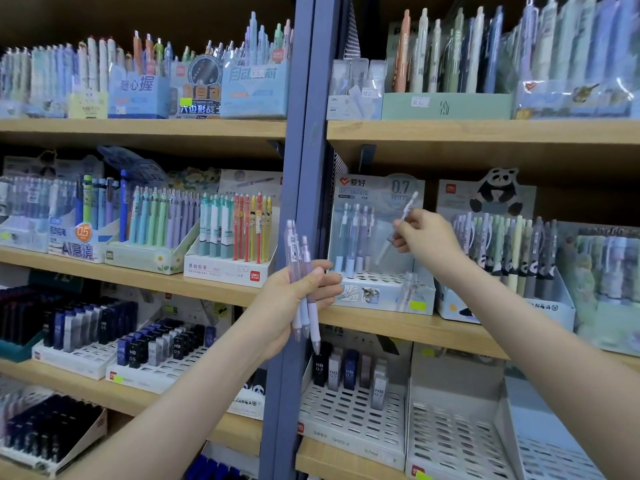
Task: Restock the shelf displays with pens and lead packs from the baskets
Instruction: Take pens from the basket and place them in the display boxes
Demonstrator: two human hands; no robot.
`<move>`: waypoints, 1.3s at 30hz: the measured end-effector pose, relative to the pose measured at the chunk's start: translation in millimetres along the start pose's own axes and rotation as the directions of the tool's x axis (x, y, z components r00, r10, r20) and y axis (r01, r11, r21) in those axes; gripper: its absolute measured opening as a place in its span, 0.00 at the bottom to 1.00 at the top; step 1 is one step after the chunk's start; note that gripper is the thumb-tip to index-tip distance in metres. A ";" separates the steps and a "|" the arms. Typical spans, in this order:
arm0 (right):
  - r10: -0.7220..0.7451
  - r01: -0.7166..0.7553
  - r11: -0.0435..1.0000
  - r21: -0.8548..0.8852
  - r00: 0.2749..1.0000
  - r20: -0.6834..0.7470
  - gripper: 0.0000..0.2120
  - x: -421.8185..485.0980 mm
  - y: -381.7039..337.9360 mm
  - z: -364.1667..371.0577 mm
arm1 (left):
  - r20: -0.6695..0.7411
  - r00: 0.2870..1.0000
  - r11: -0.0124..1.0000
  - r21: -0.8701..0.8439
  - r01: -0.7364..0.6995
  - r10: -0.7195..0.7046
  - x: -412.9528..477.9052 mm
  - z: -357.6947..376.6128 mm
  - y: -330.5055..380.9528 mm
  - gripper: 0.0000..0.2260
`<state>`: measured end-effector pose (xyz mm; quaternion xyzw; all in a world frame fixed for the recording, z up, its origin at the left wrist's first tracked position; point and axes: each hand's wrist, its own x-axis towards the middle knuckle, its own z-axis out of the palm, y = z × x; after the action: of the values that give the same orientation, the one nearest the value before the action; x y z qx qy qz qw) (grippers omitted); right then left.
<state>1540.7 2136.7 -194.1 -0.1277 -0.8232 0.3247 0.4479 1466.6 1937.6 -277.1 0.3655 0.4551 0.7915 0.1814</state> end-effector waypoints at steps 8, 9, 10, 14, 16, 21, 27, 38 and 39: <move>-0.020 0.031 0.995 -0.096 0.993 0.112 0.07 13.5 -5.7 9.6 | 0.002 1.000 0.999 -0.035 -0.009 0.009 3.4 -2.7 -4.4 0.08; -0.007 0.022 0.993 -0.112 0.990 0.139 0.07 14.1 -5.4 10.8 | 0.003 1.000 0.999 -0.035 -0.010 0.010 3.9 -2.5 -4.3 0.08; 0.008 0.013 0.992 -0.124 0.986 0.166 0.06 14.1 -4.7 12.6 | 0.005 1.000 0.999 -0.036 -0.011 0.011 4.4 -2.3 -4.1 0.07; 0.027 0.025 0.976 -0.219 0.973 0.229 0.08 13.6 1.5 21.6 | 0.023 1.000 0.999 -0.033 -0.011 0.012 4.4 -1.8 -3.0 0.07; 0.044 0.014 0.970 -0.241 0.971 0.234 0.09 13.6 3.4 25.2 | 0.034 0.999 1.000 -0.023 -0.012 0.013 3.8 -2.4 -2.2 0.07; 0.060 0.015 0.953 -0.304 0.970 0.237 0.10 13.8 0.3 26.4 | 0.040 0.999 0.999 -0.032 -0.010 0.012 1.6 -5.9 2.2 0.07; -0.096 0.110 0.920 -0.377 0.994 0.055 0.13 -5.3 -12.3 14.7 | 0.088 0.996 0.999 -0.034 0.026 -0.023 -4.3 -4.8 3.4 0.07; -0.107 0.005 0.979 0.204 0.863 0.494 0.10 -74.3 -48.8 18.3 | 0.345 0.932 0.994 0.028 0.107 -0.110 -19.8 12.8 7.3 0.14; -0.116 0.013 0.976 0.219 0.877 0.465 0.10 -73.8 -49.1 16.7 | 0.336 0.935 0.994 0.021 0.112 -0.112 -19.6 11.7 8.1 0.15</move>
<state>1572.7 2055.6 -217.0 0.0314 -0.8728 0.4158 0.2538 1488.8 1928.1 -274.5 0.4690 0.4381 0.7054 0.3009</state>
